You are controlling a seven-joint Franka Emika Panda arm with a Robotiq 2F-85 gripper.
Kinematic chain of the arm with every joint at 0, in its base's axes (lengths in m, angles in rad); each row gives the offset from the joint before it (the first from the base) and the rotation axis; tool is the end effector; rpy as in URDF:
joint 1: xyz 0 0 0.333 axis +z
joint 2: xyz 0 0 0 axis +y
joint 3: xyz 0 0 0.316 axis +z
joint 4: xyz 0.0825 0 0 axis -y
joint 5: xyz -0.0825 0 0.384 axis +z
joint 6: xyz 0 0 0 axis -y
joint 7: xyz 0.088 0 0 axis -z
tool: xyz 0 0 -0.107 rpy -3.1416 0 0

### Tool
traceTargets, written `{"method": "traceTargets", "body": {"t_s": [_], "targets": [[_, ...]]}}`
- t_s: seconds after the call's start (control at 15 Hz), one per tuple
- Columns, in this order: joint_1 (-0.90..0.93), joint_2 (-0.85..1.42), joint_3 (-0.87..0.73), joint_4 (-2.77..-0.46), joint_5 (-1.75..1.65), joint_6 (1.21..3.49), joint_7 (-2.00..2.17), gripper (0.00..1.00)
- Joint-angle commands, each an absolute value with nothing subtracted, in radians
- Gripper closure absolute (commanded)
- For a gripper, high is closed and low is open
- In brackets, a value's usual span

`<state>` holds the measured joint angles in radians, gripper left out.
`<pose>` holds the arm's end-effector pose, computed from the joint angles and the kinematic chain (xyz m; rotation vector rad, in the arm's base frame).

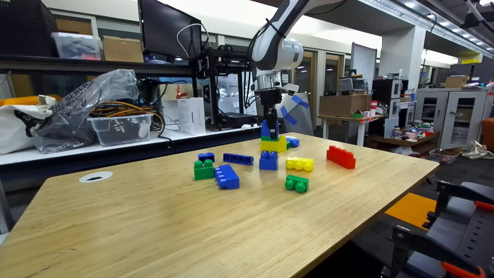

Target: Build with the building blocks

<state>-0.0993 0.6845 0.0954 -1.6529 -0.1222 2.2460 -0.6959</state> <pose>0.6757 -0.0129 0.2058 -2.9172 -1.1548 0.1447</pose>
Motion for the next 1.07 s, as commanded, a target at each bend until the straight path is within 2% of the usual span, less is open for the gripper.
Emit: {"method": "traceTargets", "body": {"t_s": [0.0,1.0], "targets": [[-0.105,0.701,0.114,-1.638,-0.102,2.218,-0.722,0.89],[-0.066,0.652,0.117,-1.709,-0.104,2.207,-0.611,0.89]]}}
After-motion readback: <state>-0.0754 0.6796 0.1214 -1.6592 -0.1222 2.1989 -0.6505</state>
